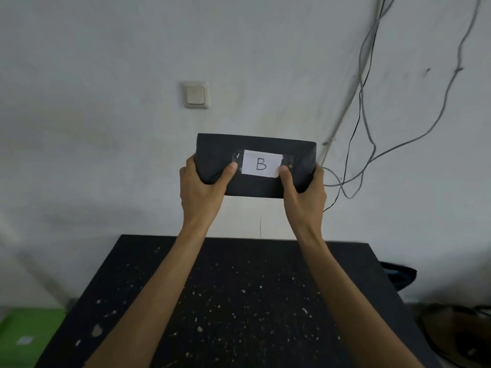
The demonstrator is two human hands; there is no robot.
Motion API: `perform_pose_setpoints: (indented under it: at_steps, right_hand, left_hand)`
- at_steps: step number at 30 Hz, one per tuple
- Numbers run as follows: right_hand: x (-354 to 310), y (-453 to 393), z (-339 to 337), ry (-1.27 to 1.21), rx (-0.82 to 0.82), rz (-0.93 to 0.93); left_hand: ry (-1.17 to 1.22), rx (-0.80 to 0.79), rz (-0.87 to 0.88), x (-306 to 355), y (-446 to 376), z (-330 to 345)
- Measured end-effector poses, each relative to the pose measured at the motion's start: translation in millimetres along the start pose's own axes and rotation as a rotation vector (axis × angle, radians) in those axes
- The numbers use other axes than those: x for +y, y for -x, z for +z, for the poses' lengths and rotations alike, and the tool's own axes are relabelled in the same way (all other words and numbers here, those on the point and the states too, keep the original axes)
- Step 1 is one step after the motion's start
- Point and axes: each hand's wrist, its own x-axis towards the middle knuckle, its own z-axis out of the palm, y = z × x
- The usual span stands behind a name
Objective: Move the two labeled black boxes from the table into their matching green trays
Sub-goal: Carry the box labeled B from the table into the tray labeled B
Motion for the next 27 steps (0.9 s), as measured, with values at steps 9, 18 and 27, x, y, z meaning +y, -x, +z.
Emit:
perform_pose_setpoints:
  at_steps: [9,18,27]
  right_hand:
    - [-46.5,31.3,-9.6,-0.057,-0.012,-0.09]
    - [-51.6,28.9,-12.2,-0.037,-0.016,-0.07]
    - [-15.9,48.3,42.7,0.012,-0.229,-0.007]
  left_hand:
    - [0.039,0.036,0.067,29.0,16.1,-45.4]
    - [0.057,0.011,0.027,33.3,14.1,-42.7]
    - [-0.071,0.067,-0.117,-28.1,12.0,-78.2]
